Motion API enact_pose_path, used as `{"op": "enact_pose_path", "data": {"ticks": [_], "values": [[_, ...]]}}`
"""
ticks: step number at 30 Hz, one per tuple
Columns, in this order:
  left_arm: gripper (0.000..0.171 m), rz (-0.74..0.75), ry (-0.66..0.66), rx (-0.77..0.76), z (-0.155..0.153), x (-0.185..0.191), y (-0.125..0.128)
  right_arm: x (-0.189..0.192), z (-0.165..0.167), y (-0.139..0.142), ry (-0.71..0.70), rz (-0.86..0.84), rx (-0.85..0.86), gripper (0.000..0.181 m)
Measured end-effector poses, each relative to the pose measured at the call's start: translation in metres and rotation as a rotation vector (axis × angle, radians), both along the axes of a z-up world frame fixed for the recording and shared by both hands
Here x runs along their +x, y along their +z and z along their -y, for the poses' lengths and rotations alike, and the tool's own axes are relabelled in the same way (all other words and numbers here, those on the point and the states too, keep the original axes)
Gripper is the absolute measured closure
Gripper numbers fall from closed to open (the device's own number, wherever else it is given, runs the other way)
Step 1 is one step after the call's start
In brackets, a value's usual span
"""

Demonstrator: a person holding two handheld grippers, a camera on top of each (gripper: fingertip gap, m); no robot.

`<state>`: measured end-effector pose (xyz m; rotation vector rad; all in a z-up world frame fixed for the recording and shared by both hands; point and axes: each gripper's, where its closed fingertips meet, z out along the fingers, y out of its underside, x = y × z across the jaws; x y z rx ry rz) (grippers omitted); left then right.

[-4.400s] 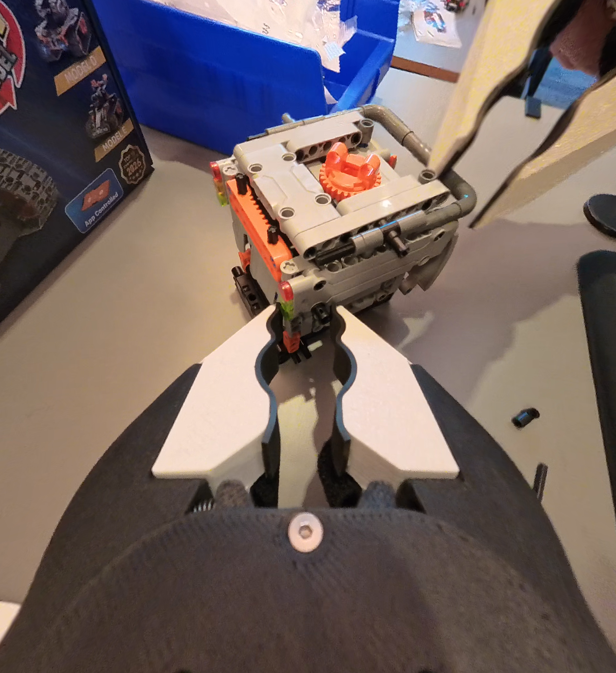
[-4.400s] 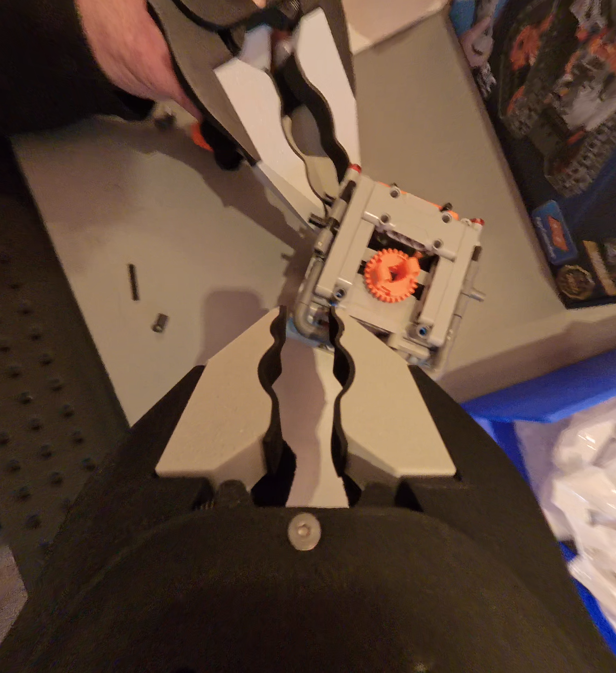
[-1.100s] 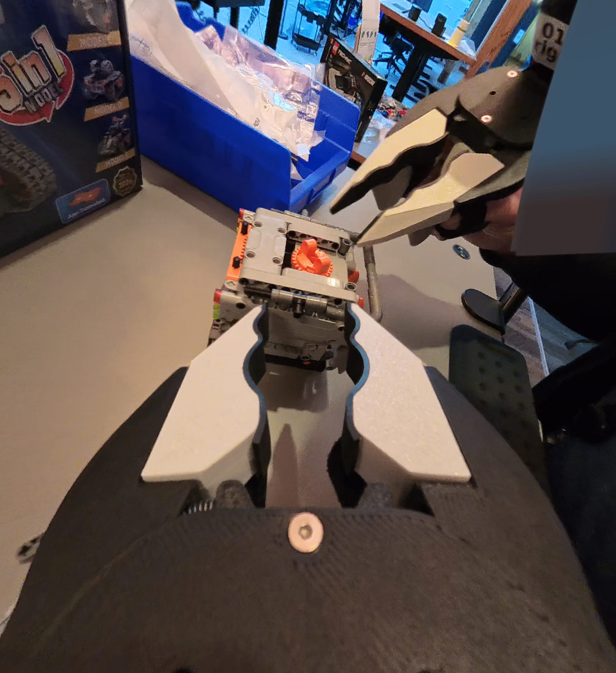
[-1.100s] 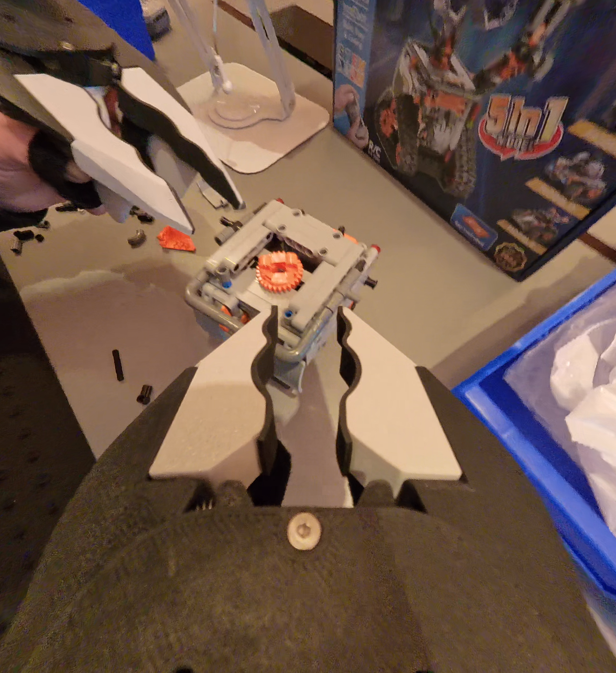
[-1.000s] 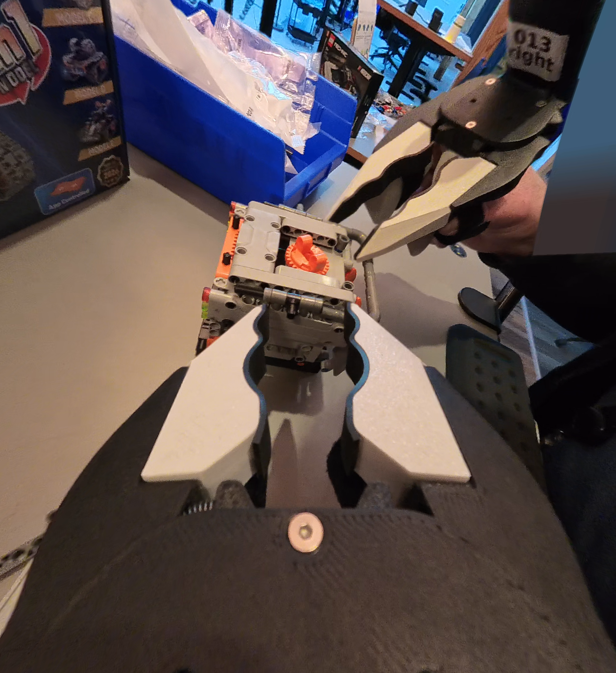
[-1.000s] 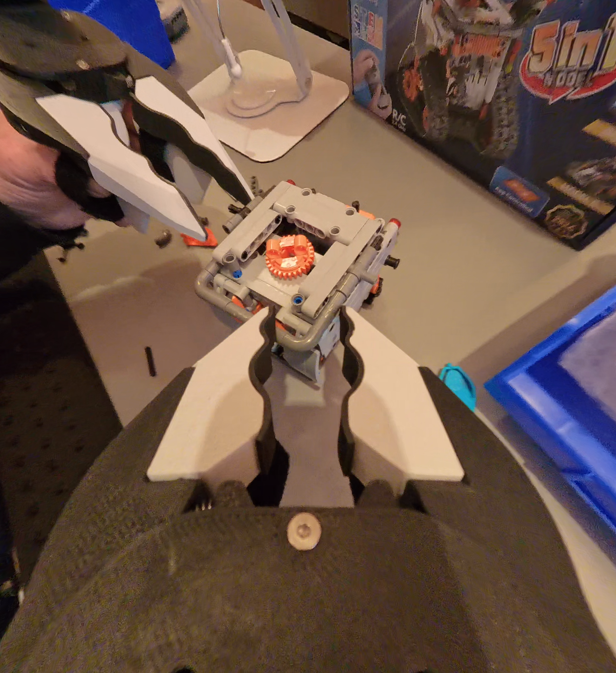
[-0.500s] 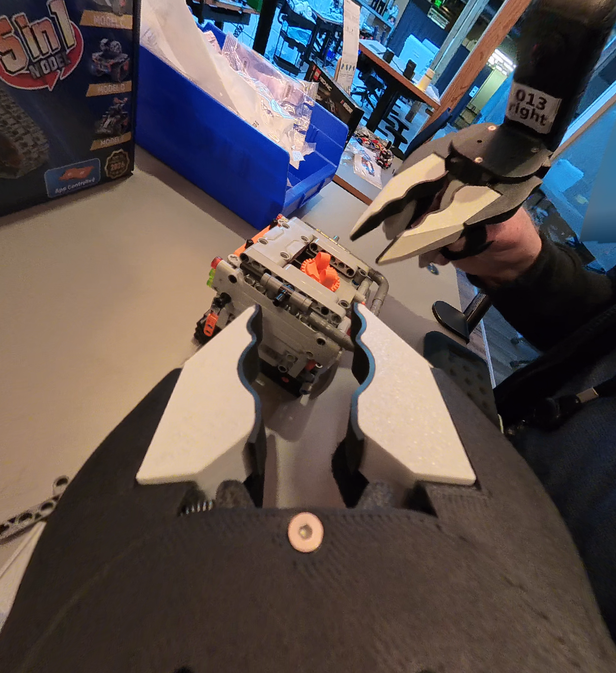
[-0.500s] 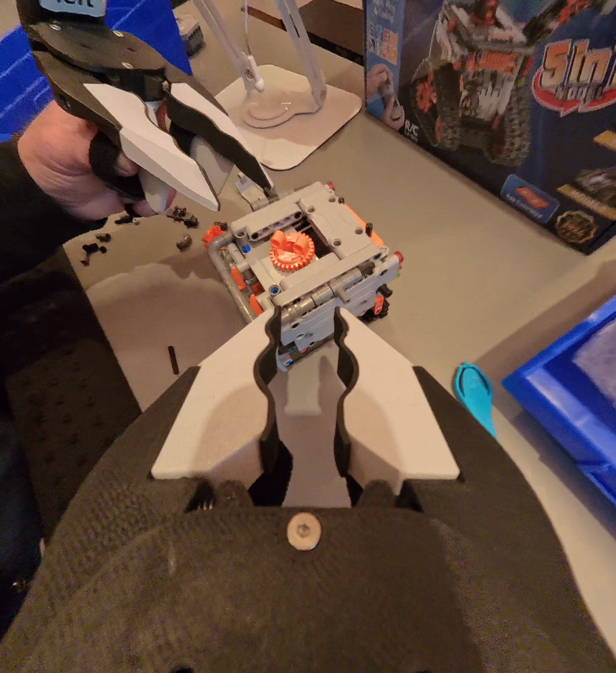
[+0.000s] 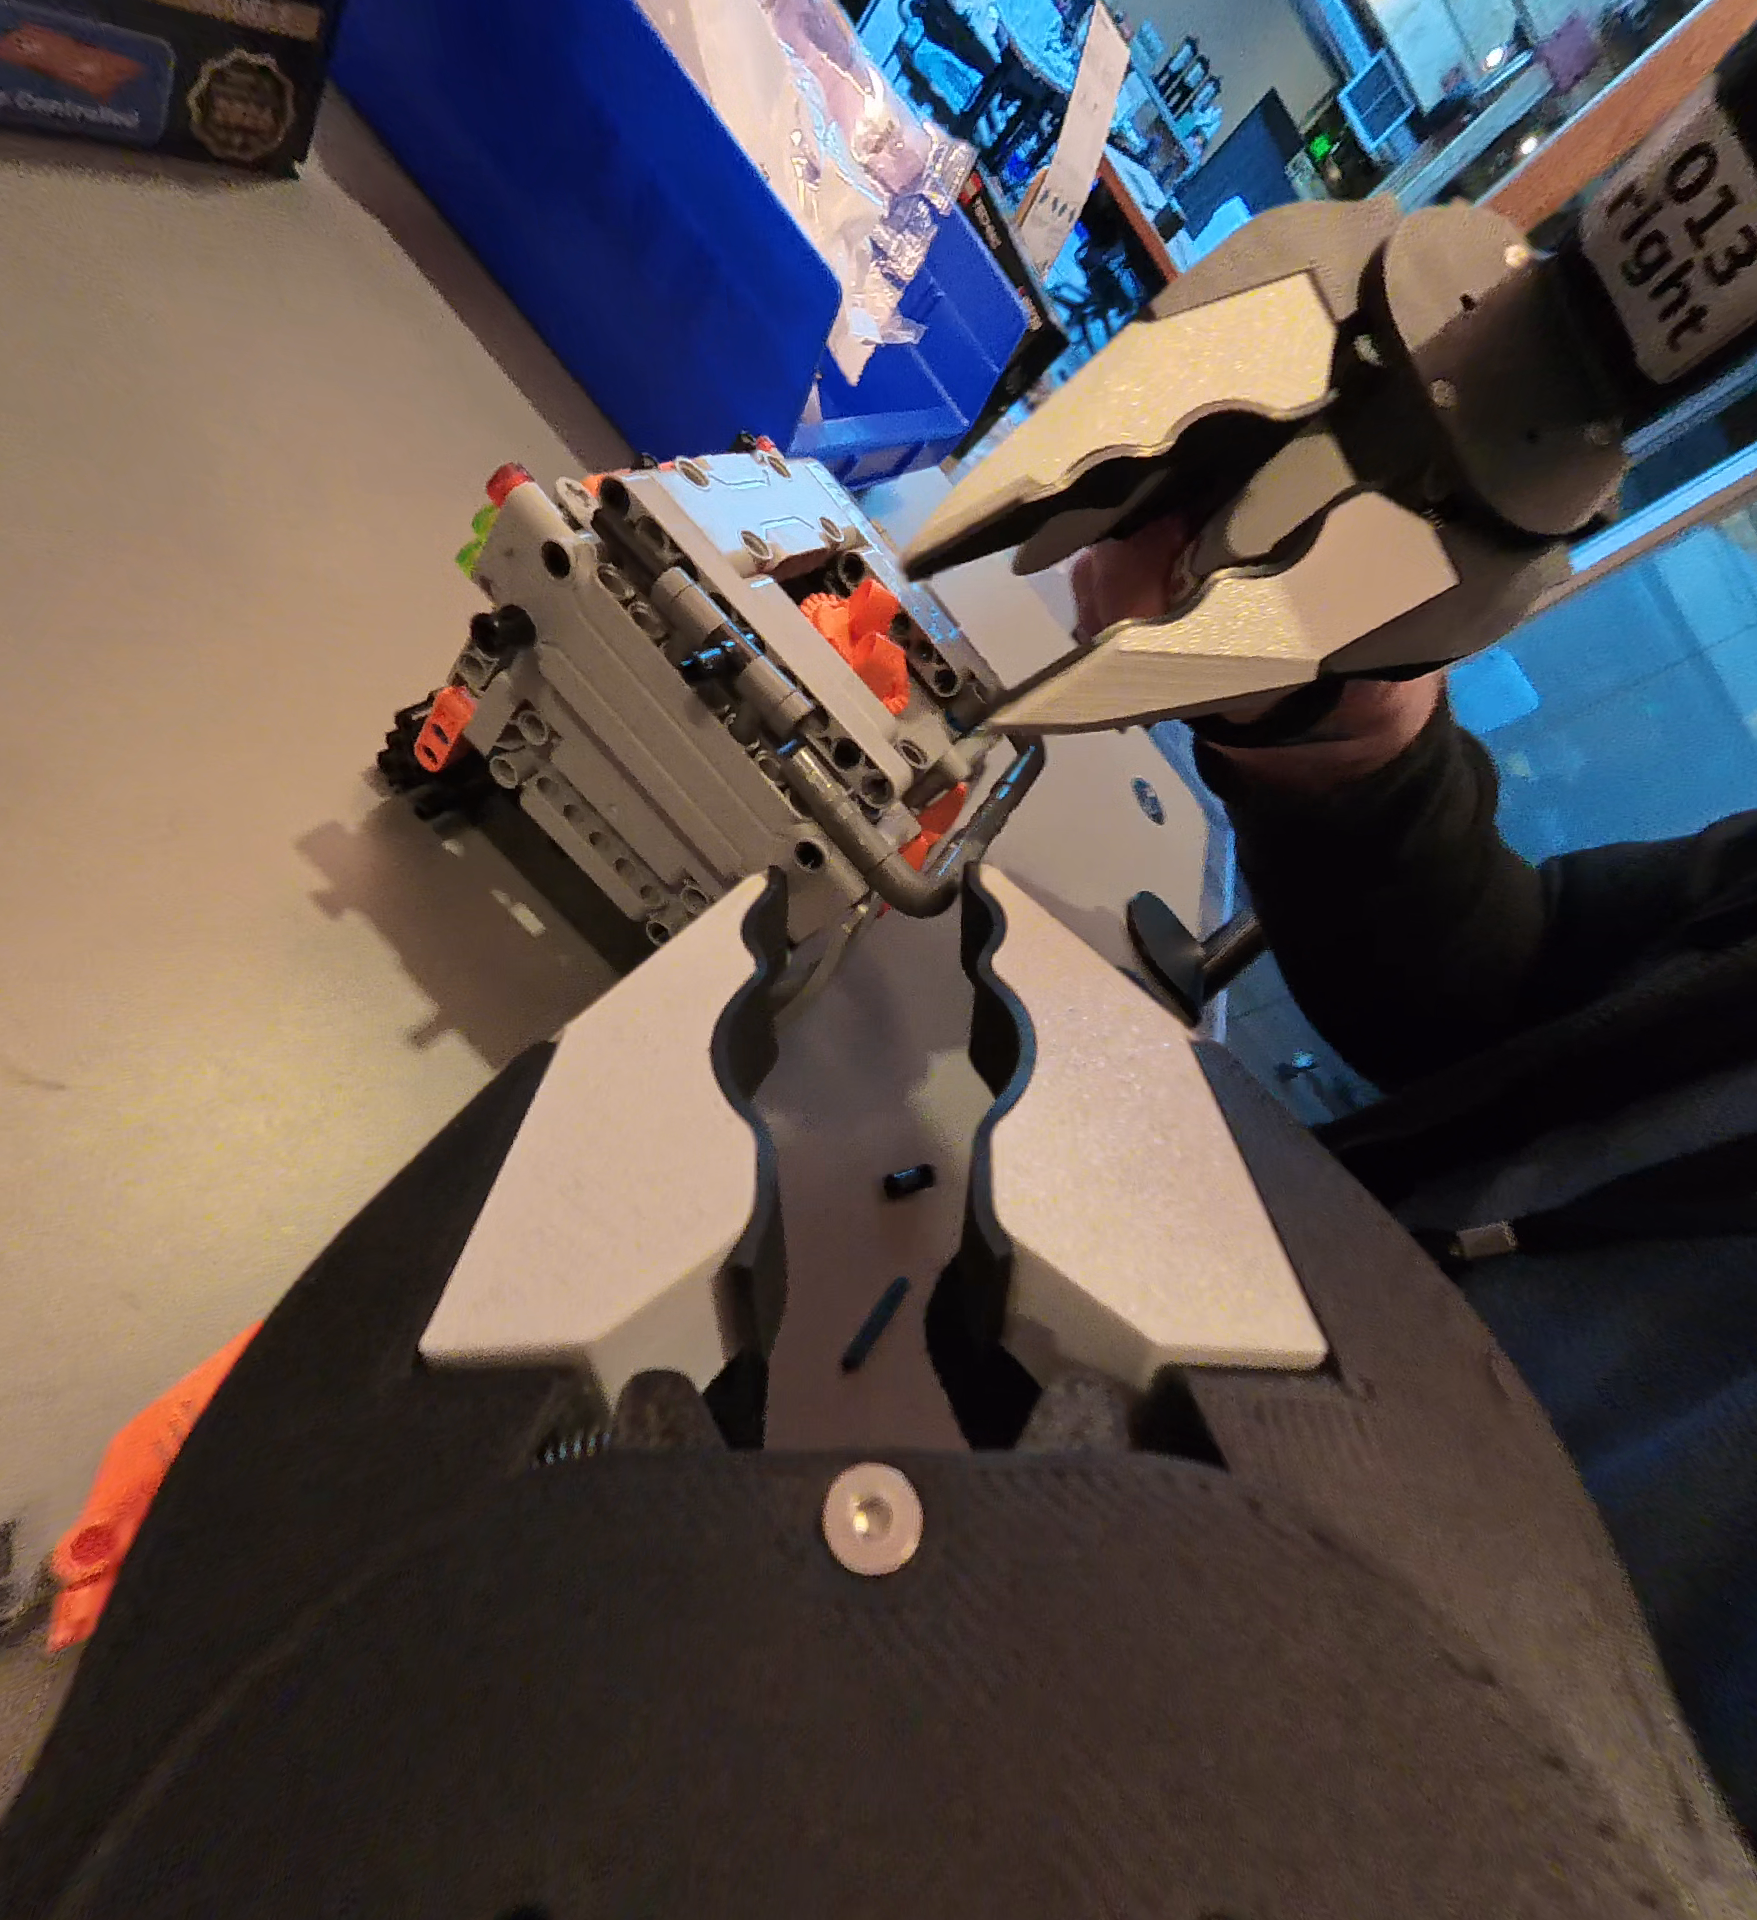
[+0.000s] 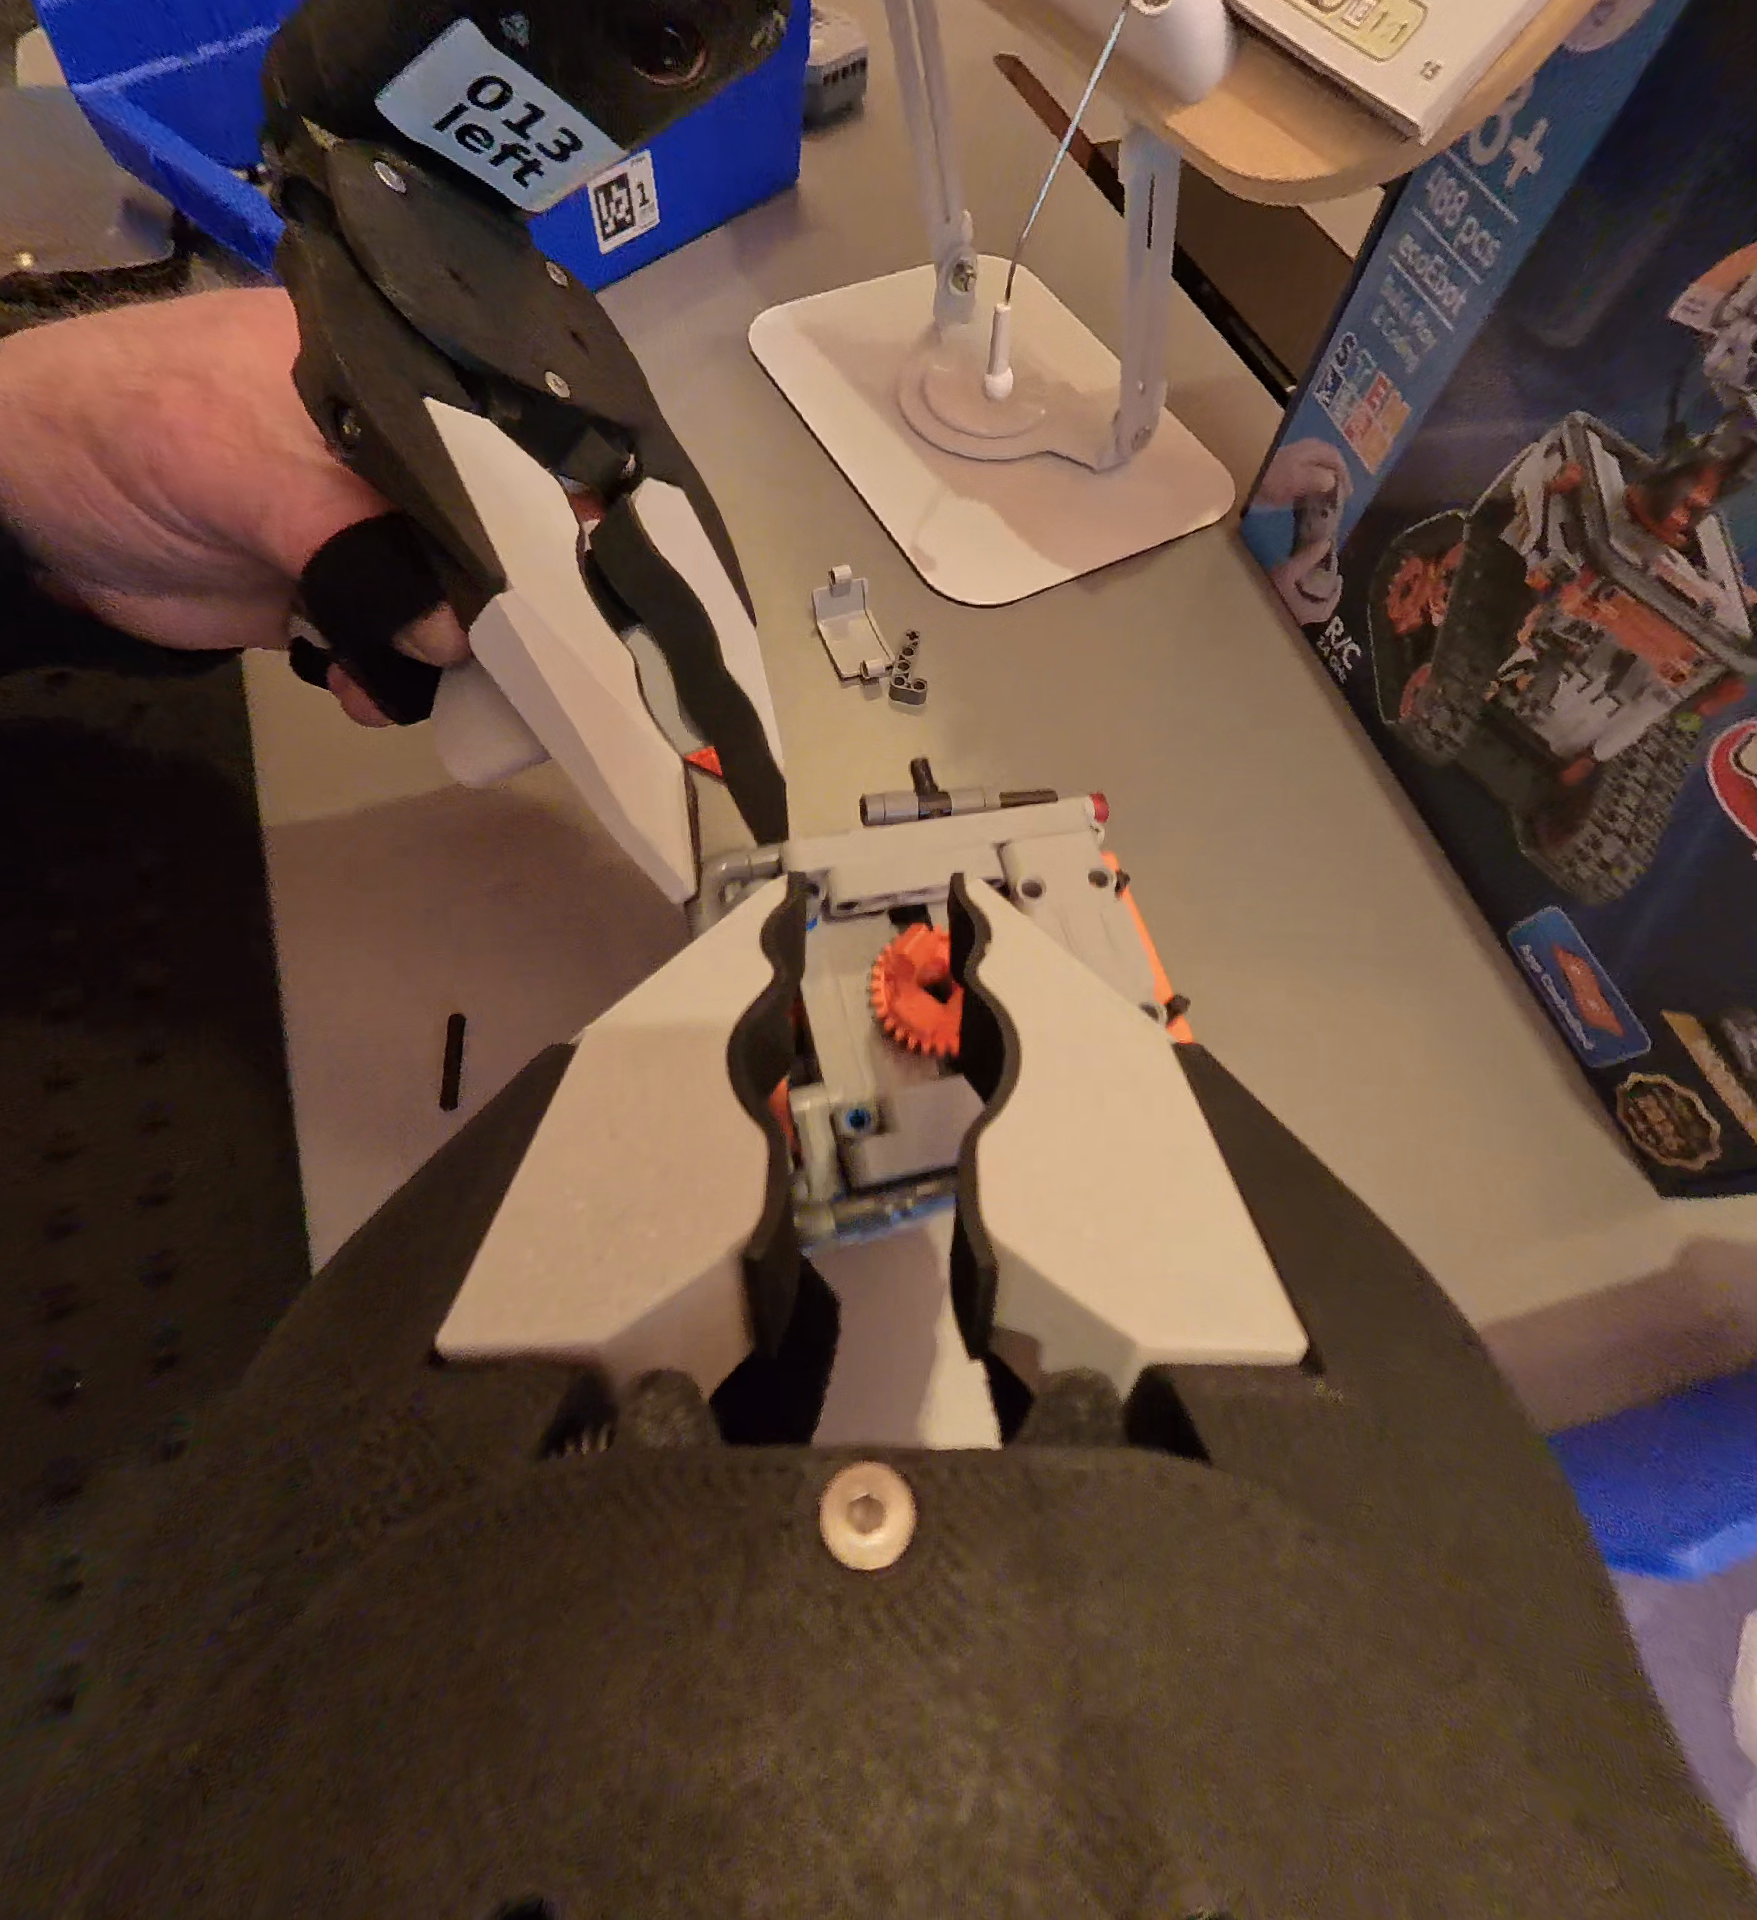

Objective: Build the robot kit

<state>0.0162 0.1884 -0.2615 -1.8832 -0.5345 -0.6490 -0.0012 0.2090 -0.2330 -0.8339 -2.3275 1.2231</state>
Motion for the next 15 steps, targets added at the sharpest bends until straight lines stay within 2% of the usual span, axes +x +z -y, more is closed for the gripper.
{"op": "enact_pose_path", "data": {"ticks": [3, 8, 15], "values": [[0.142, 0.071, -0.008, 0.031, -0.002, 0.006, 0.002, -0.005, 0.008, -0.006, 0.049, -0.002, 0.030, 0.158], [0.141, 0.123, 0.007, 0.058, -0.005, 0.014, 0.002, -0.006, 0.012, -0.013, 0.095, 0.006, 0.066, 0.177], [0.142, 0.200, 0.021, 0.102, -0.003, 0.029, 0.009, 0.003, 0.003, -0.011, 0.114, 0.039, 0.025, 0.181]]}}
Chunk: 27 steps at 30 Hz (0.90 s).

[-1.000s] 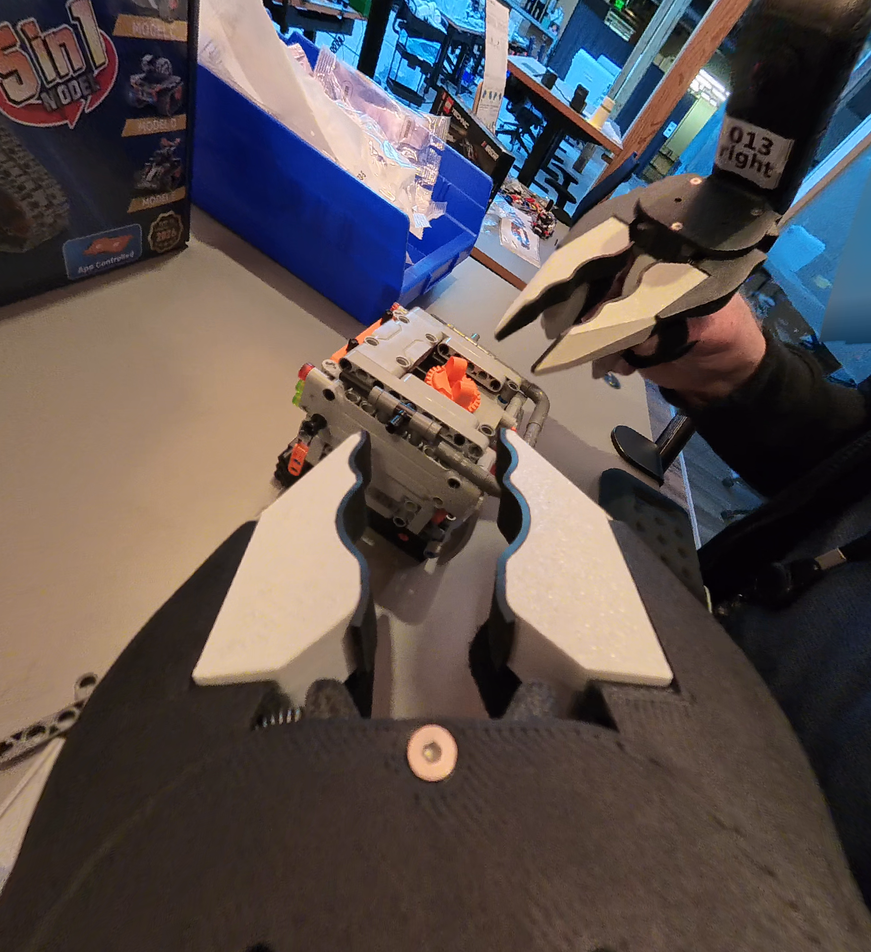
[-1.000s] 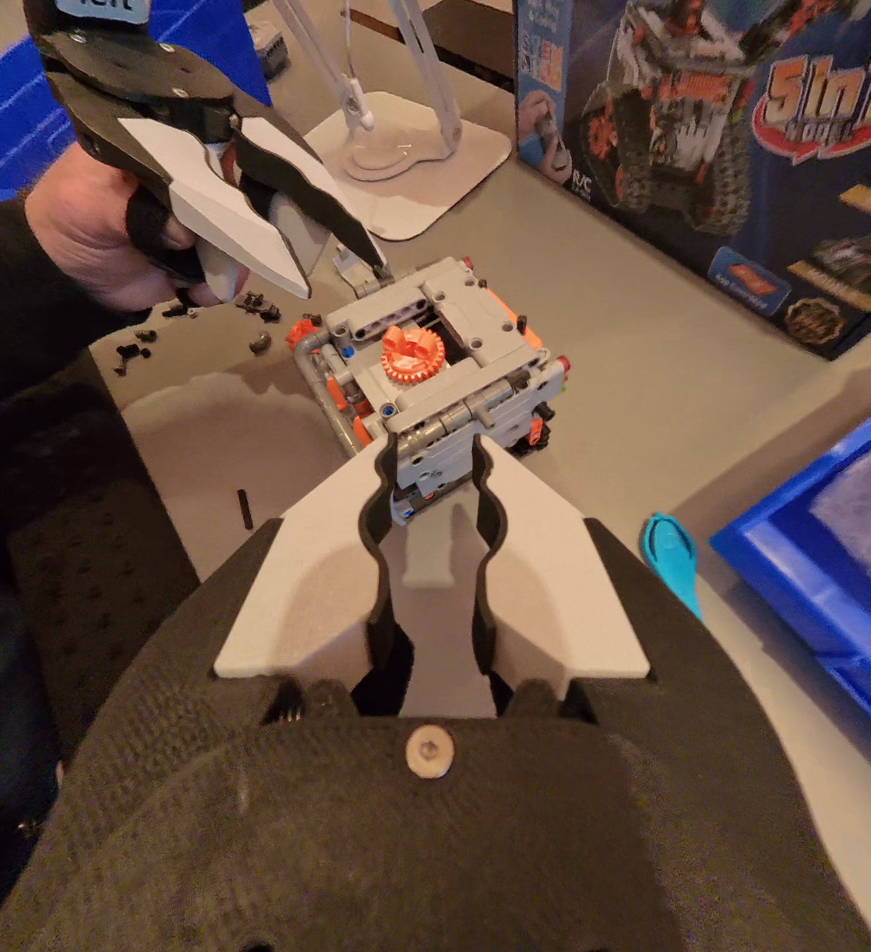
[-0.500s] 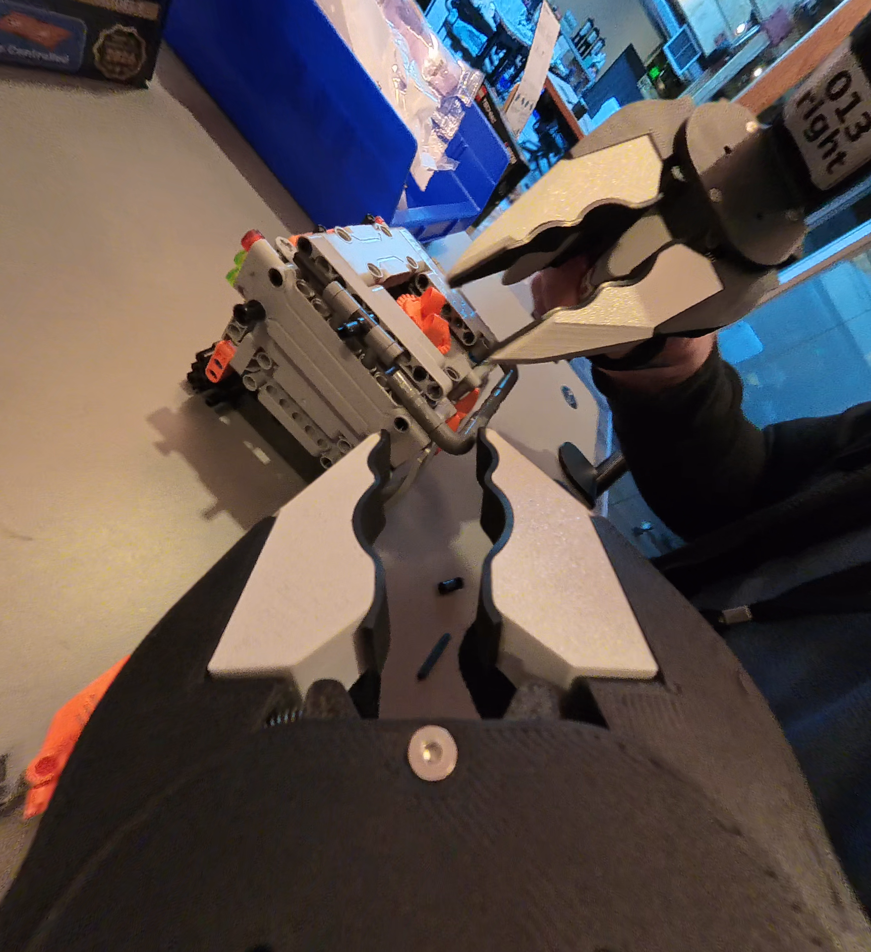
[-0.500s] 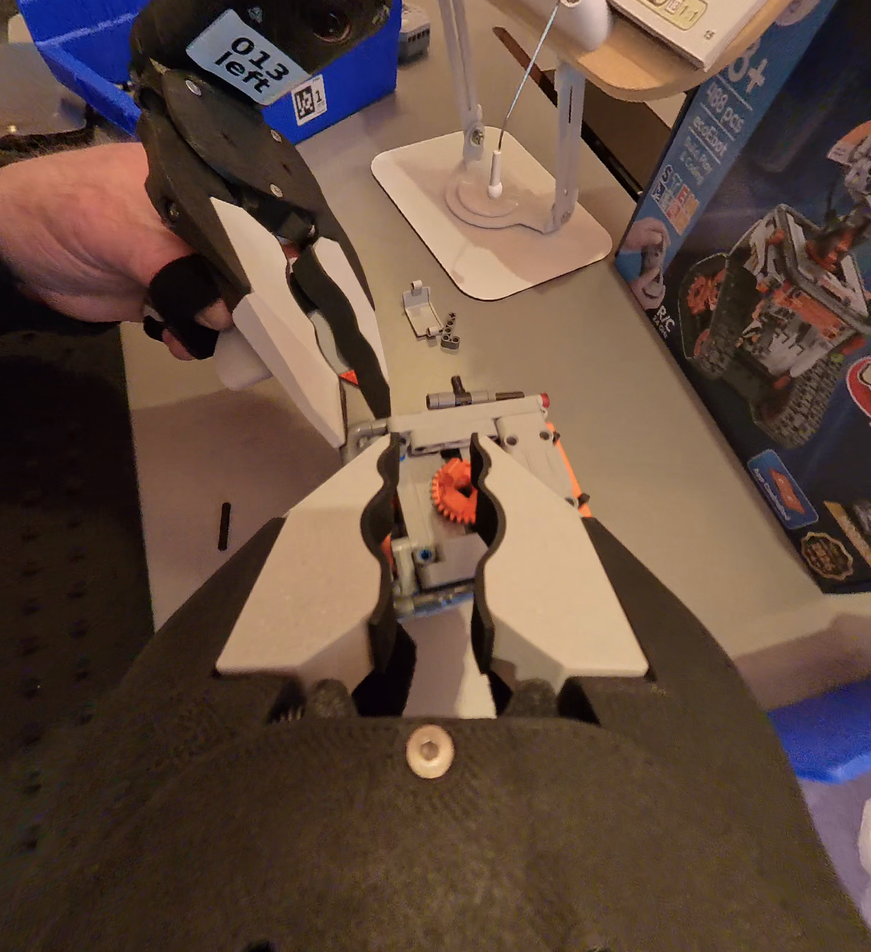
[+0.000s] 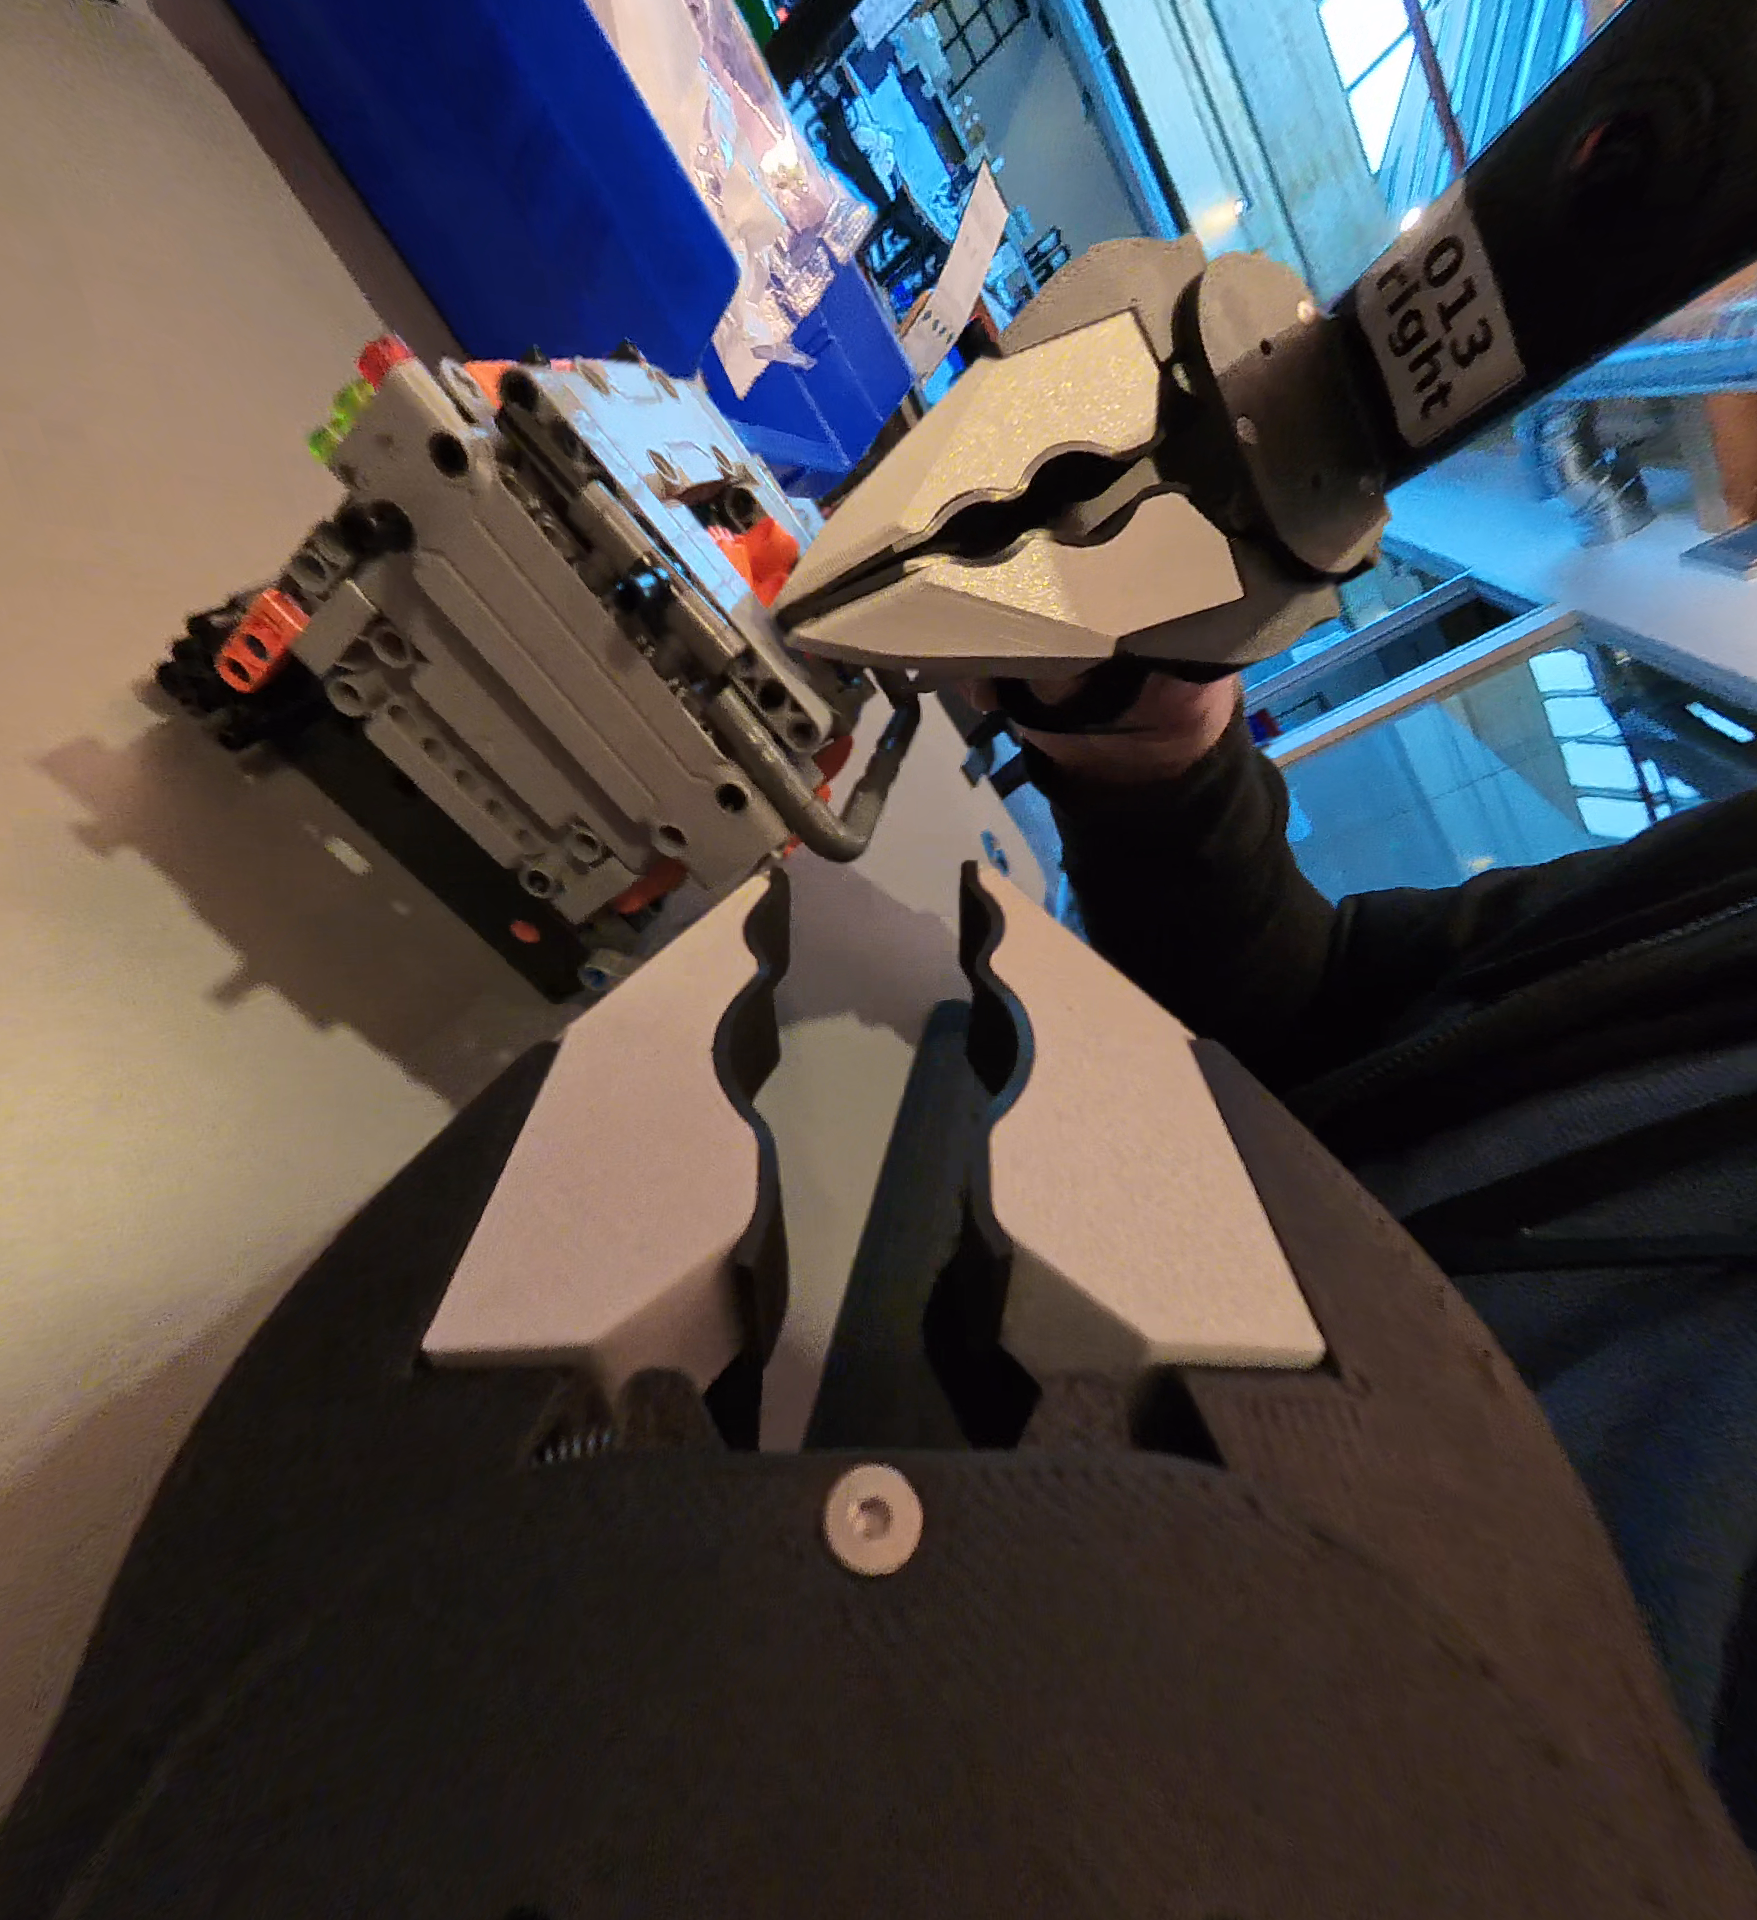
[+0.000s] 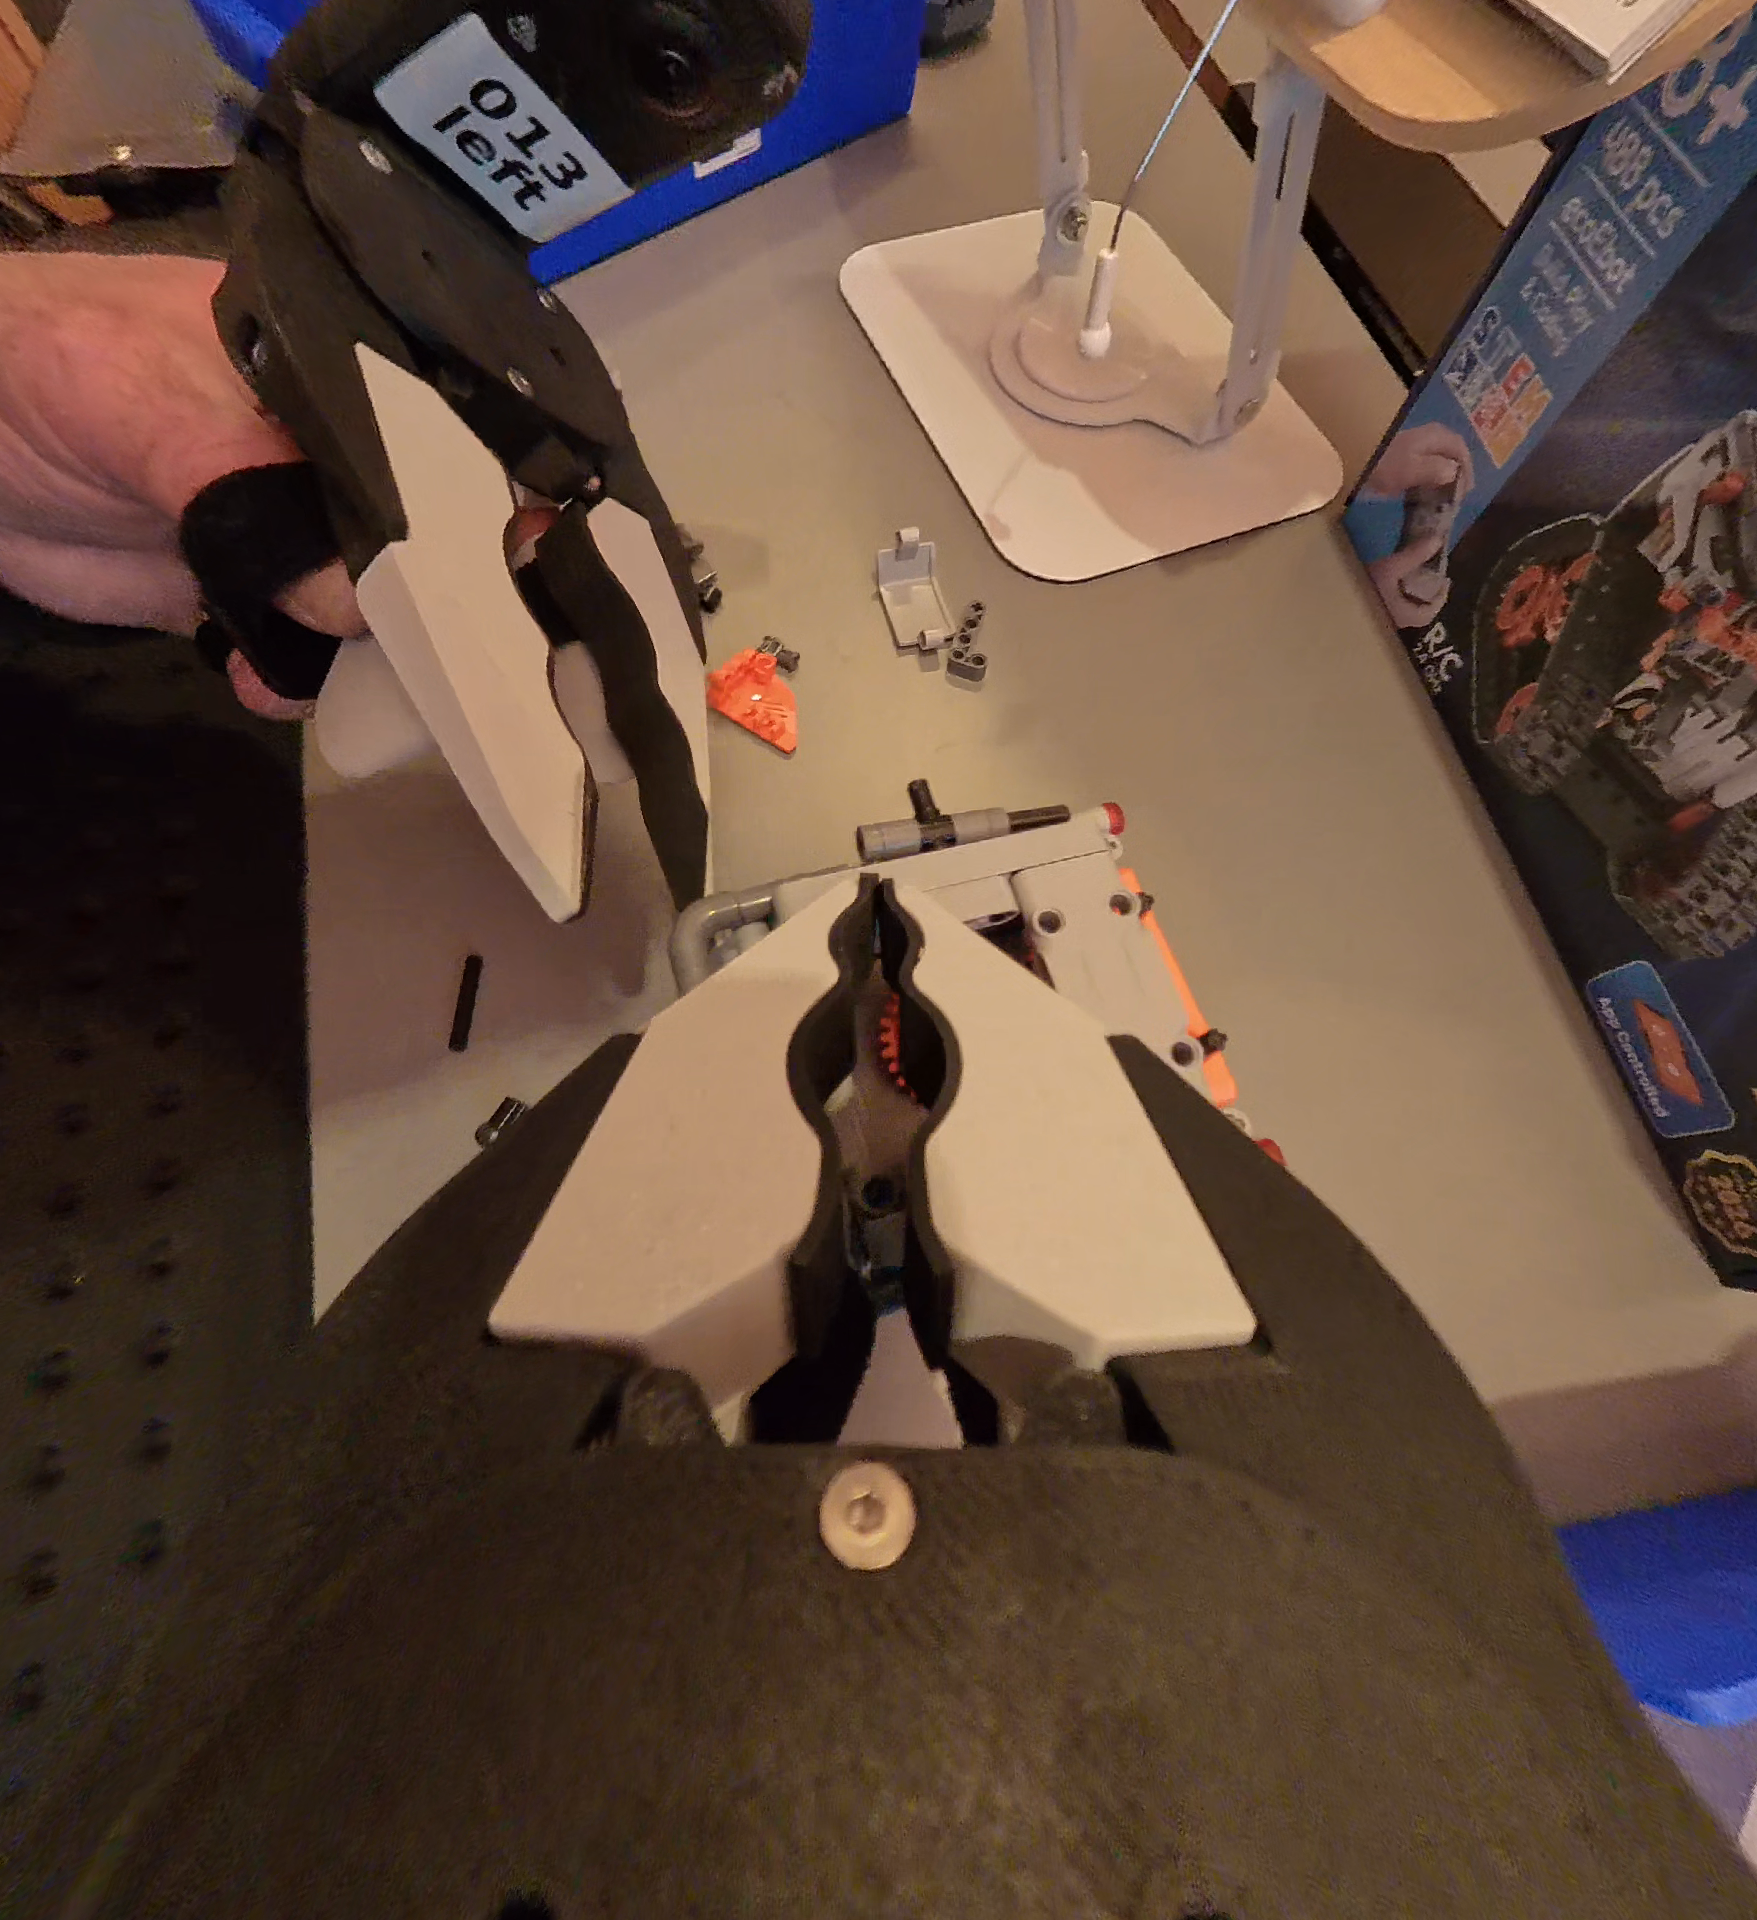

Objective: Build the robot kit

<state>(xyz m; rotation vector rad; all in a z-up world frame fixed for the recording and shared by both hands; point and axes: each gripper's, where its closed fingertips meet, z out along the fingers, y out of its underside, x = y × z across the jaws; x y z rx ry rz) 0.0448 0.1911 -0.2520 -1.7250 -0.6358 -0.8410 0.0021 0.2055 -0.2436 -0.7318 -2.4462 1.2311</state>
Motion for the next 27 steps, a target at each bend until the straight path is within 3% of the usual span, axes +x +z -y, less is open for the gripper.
{"op": "enact_pose_path", "data": {"ticks": [9, 15, 21, 24, 27], "values": [[0.145, 0.136, 0.044, 0.045, -0.014, 0.003, 0.002, 0.004, 0.001, -0.002, 0.027, -0.006, -0.010, 0.181], [0.143, 0.153, 0.109, 0.067, -0.017, -0.001, 0.005, 0.003, -0.001, -0.001, 0.018, -0.009, -0.025, 0.181], [0.146, 0.195, 0.094, 0.127, -0.017, 0.003, 0.006, 0.003, -0.002, -0.001, 0.023, -0.015, -0.033, 0.181], [0.156, 0.157, 0.024, 0.175, -0.016, 0.015, 0.013, 0.004, -0.001, -0.002, 0.029, -0.020, -0.020, 0.181], [0.156, 0.016, -0.050, 0.099, -0.017, 0.026, 0.011, 0.003, 0.000, -0.002, 0.035, -0.021, -0.010, 0.181]]}}
